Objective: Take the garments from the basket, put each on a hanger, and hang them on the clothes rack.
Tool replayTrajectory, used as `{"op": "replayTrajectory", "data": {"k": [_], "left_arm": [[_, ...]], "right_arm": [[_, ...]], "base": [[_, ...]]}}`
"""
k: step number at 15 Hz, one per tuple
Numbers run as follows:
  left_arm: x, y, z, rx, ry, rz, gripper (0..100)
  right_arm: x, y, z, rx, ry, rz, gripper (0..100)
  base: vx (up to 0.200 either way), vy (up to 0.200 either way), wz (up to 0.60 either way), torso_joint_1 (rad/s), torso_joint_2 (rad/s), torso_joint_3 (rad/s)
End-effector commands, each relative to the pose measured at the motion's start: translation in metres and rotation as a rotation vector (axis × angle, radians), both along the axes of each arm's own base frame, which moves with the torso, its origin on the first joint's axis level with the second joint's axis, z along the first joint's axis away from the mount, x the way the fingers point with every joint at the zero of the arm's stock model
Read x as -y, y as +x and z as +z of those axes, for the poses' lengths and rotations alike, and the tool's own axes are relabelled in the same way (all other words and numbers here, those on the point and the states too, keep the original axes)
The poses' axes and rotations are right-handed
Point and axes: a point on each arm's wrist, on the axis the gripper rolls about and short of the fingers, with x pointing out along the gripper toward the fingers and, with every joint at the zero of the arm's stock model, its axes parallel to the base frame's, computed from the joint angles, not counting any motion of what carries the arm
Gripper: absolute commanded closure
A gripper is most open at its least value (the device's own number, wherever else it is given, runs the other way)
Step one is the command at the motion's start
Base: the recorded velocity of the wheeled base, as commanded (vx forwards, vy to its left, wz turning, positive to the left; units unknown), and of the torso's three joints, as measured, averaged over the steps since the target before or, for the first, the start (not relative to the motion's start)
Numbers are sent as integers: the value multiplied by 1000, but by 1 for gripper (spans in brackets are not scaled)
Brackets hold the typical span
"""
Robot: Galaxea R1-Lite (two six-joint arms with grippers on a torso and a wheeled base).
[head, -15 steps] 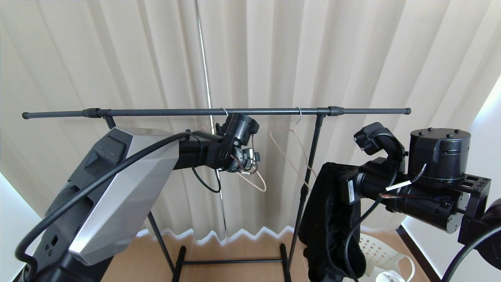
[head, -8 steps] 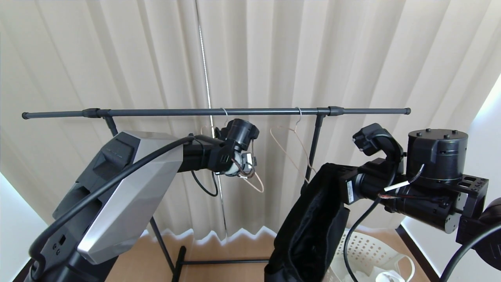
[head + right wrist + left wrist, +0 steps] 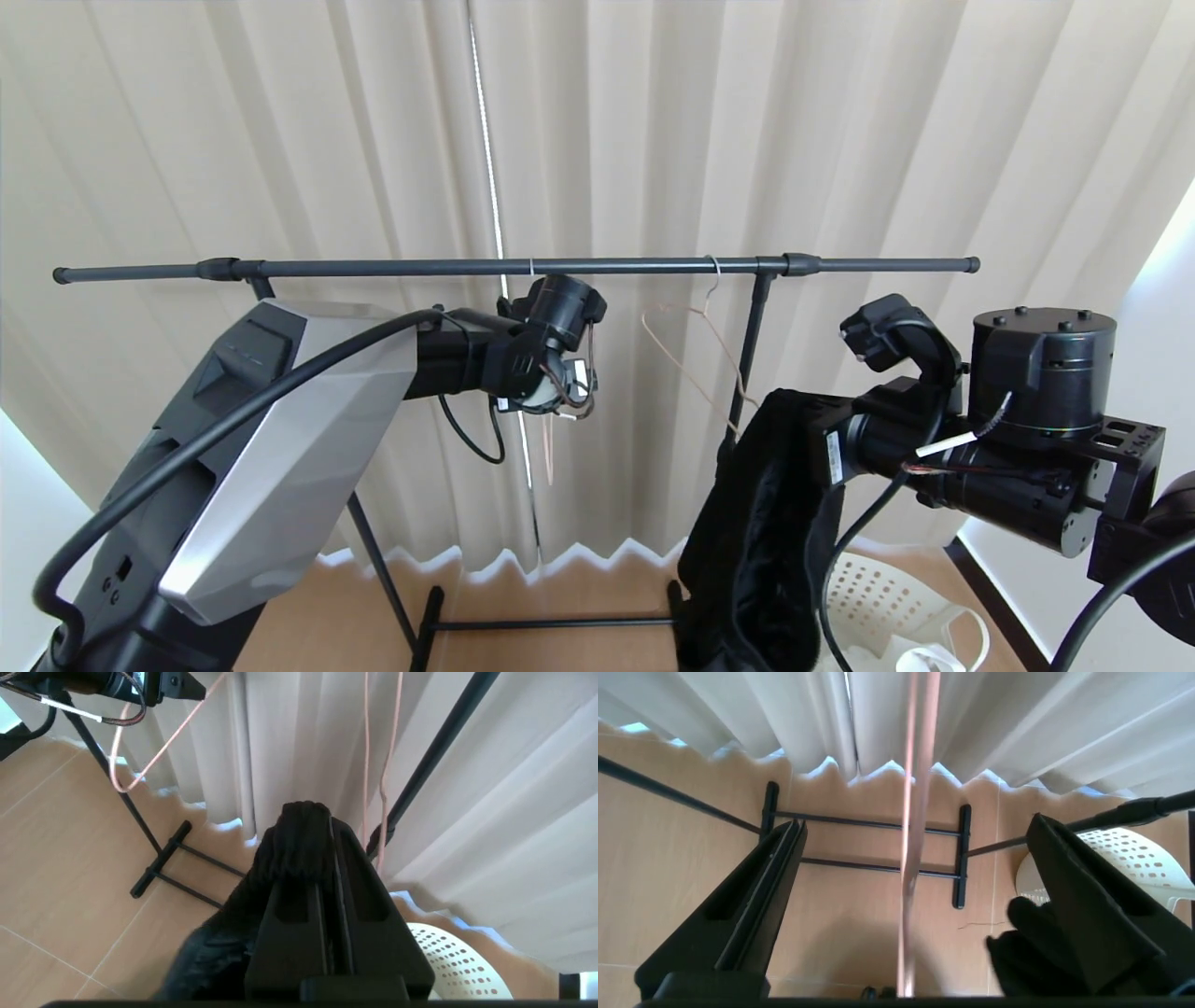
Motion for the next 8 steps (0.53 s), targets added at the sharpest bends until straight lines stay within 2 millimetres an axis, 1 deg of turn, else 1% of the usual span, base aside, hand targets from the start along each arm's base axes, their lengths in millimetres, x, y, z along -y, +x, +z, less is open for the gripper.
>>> {"op": "replayTrajectory", "data": {"k": [1,3,8], "left_arm": [[2,1,-5,-7,4,-5,0],[3,4,-12,1,9,-15,0],[8,1,-11,2,9,-27,0]], "right_arm": [[0,0,0,-1,0,1,100],[0,0,-1,-2,-1,1,100],[0,0,-1,-4,-2,1,100]], "base": [[0,0,0,0,0,0],[0,0,0,0,0,0],[0,0,0,0,0,0]]}}
